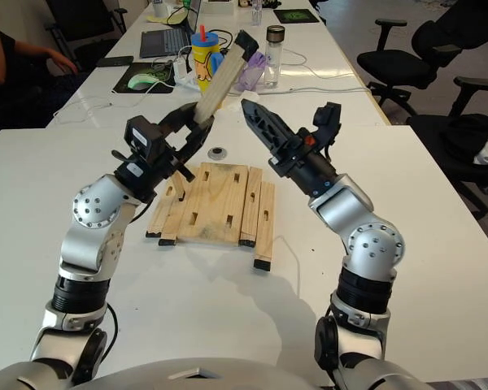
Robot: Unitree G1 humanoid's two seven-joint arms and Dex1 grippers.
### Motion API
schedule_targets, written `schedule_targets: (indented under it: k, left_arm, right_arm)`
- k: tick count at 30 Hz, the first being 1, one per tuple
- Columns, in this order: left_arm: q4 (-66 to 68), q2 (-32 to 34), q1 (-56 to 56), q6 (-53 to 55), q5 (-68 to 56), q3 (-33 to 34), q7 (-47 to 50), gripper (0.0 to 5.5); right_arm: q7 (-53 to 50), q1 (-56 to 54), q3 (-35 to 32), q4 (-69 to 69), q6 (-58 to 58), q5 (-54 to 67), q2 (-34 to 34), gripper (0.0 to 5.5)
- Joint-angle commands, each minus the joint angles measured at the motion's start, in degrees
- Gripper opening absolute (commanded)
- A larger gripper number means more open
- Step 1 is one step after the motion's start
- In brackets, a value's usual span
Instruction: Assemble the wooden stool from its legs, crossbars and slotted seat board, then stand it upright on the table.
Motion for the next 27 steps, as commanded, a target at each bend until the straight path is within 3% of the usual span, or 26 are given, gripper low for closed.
schedule_targets:
  k: [1,15,27]
  left_arm:
    - [0.21,1.64,1.22,-0.91,1.01,-0.24,-1.63,1.34]
    - [5.81,1.16,2.38,-6.0,2.89,-4.58,-5.59,1.34]
    - [8.09,1.67,1.45,-7.53,3.65,-4.02,-6.68,1.34]
  right_arm:
    - [-4.07,-2.25,-0.87,1.5,-0.63,5.24,-1.0,3.42]
    - [-5.34,-3.35,0.6,5.55,-3.33,9.45,-1.71,3.42]
    - [-6.03,-3.46,1.38,7.68,-6.51,7.91,-2.12,1.62]
